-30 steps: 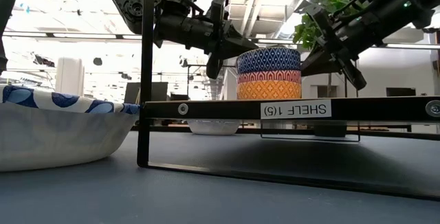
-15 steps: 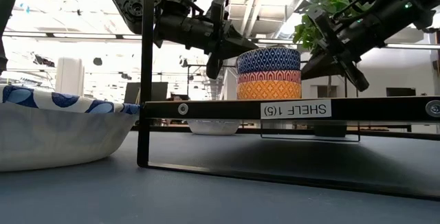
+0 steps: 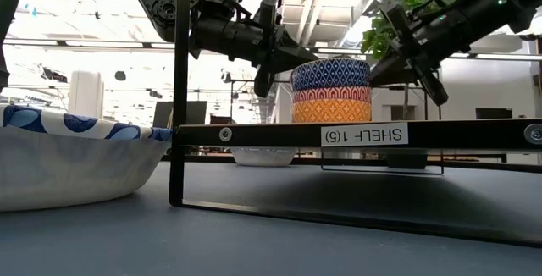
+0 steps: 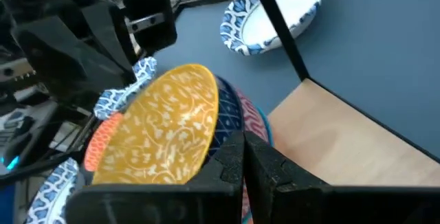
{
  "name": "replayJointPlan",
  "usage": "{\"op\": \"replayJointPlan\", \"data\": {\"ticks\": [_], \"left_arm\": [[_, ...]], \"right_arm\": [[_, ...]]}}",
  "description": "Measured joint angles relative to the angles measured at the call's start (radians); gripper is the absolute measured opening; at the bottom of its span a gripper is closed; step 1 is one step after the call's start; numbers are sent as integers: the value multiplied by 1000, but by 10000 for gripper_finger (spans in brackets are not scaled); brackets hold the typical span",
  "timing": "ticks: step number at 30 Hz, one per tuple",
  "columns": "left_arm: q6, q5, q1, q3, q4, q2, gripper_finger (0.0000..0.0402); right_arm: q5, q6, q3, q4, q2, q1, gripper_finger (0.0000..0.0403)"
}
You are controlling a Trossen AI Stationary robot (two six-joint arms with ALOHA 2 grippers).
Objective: Place and stack bowls onto a shelf
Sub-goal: Adjust the stacked bowls on the shelf
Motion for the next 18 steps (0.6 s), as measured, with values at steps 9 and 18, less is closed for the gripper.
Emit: {"op": "replayJointPlan", "data": {"ticks": [9,18], "left_arm": [[-1,0,0,0,0,0,0],[-2,0,-2,0,0,0,0]], "right_arm": [[-36,5,0,-16,24,-6,28],[-42,4,0,-15,21,-6,33]]}}
